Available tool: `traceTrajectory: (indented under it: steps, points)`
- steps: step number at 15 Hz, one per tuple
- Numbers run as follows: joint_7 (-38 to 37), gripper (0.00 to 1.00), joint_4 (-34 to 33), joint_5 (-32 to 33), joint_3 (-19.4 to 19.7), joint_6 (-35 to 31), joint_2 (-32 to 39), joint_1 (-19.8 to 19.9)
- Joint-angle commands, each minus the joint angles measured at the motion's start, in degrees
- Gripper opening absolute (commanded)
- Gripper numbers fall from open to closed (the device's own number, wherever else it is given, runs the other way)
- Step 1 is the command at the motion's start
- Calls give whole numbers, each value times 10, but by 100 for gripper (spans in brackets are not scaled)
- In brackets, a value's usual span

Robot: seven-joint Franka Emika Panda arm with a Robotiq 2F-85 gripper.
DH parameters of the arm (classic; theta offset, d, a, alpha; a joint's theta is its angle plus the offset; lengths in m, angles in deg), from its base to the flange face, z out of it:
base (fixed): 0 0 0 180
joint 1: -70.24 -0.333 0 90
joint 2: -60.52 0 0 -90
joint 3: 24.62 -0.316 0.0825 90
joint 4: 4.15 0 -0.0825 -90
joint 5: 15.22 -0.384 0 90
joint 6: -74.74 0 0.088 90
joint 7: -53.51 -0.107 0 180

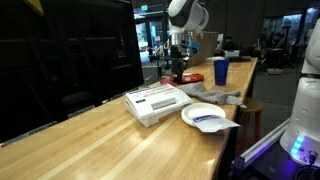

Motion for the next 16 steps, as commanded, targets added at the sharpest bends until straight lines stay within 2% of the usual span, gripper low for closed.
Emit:
traceTrajectory:
  steps: [1,7,15,16]
  points:
    - [-19,100,13,-11,4,-51,-1,-4]
    - [-34,100,14,-58,4,-89,21,-5]
    - [-58,100,11,-92,1,-85,36,-2]
    - [-60,75,11,-96,1,-85,36,-2]
